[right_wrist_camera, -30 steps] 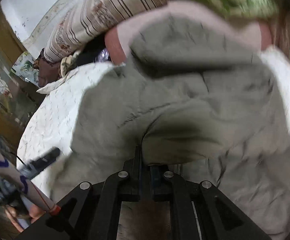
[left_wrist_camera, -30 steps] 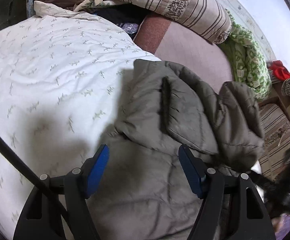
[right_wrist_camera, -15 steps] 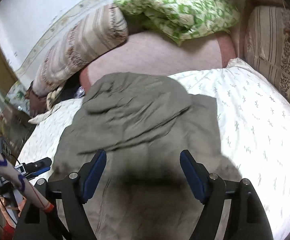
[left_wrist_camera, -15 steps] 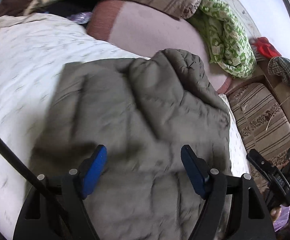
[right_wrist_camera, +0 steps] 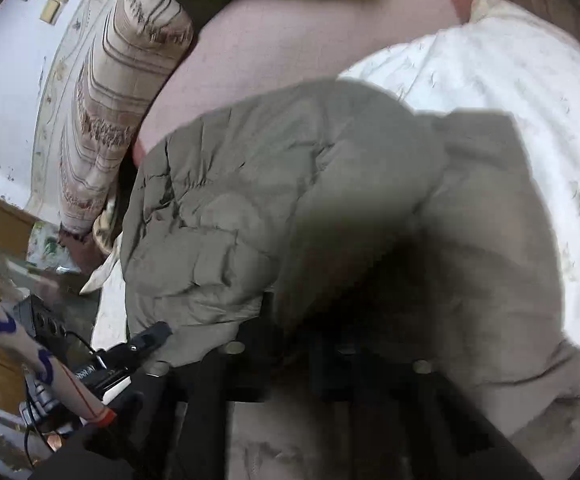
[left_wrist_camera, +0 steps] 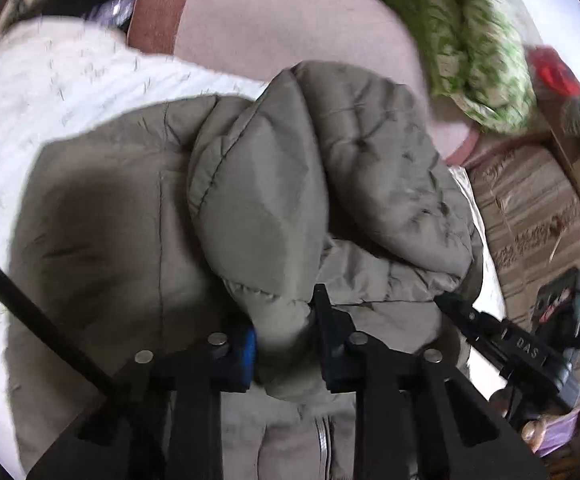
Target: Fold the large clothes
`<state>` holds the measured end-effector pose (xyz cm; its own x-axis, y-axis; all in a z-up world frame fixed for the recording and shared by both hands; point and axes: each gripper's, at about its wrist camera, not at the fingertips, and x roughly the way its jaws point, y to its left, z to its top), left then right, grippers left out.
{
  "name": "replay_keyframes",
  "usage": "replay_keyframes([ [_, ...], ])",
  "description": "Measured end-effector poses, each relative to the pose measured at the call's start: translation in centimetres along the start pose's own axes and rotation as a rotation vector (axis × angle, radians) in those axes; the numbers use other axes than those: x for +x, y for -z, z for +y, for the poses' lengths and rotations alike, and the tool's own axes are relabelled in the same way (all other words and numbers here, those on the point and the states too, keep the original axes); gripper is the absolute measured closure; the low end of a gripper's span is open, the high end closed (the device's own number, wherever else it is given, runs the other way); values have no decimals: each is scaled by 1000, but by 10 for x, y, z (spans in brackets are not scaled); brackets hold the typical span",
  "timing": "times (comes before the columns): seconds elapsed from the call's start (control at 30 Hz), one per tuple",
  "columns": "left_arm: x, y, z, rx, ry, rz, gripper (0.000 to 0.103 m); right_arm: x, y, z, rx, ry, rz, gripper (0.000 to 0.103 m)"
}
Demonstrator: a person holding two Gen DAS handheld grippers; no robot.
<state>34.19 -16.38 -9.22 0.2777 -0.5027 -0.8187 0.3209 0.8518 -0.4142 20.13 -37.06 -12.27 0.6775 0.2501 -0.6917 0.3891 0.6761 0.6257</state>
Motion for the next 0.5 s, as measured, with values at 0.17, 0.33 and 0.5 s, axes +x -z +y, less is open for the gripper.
replay_keyframes([
  [0.17,-56,47,-9,69,5,-79,83,-50,45,15,-121,-40,-17,93],
  [0.33,-14,72,28,-52,-9,11,82,-27,78,-3,-95,-5,68,93],
  [0.5,6,68,45,-126,-3,18,77,21,81,-9,-98,60,106,92],
])
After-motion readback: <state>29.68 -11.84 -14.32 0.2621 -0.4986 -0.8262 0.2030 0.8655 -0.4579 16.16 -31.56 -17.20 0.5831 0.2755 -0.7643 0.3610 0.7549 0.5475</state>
